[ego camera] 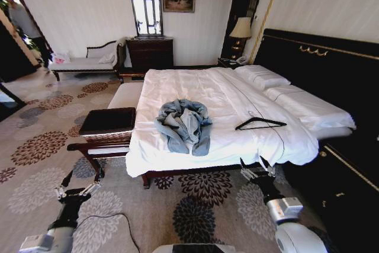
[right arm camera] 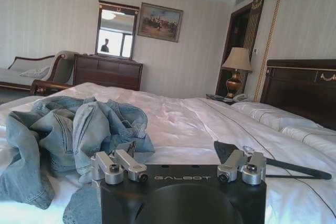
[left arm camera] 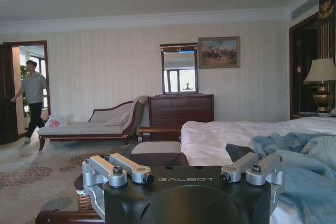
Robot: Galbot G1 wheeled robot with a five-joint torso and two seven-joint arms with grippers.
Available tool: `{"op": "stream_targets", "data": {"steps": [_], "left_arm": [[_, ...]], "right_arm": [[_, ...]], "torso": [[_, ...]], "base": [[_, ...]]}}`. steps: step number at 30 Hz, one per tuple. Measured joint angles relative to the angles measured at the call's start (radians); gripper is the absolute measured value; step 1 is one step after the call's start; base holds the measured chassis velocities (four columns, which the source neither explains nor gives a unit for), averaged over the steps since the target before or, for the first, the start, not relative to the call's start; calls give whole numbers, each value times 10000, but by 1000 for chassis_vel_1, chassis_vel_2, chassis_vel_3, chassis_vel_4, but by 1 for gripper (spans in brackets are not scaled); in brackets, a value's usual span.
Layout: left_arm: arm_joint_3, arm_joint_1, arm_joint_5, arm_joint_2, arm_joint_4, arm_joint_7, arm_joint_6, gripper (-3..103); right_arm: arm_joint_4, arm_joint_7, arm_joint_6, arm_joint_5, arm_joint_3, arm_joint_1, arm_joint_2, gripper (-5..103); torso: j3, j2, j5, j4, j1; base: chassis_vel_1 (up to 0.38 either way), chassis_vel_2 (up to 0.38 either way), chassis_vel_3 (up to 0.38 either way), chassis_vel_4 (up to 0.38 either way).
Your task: Pick up the clothes from the bed and hang them on the clothes hanger.
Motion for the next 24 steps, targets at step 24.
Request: {"op": "stream_targets", "data": {"steps": [24], "left_arm": [[68,81,128,-36,93,27,-157,100]], "right_arm": [[-6,-359,326,-285,-148,-171,152,100]], "torso": [[0,-1,-3,1,2]], "base": [[-171,151,168,-146]]}}
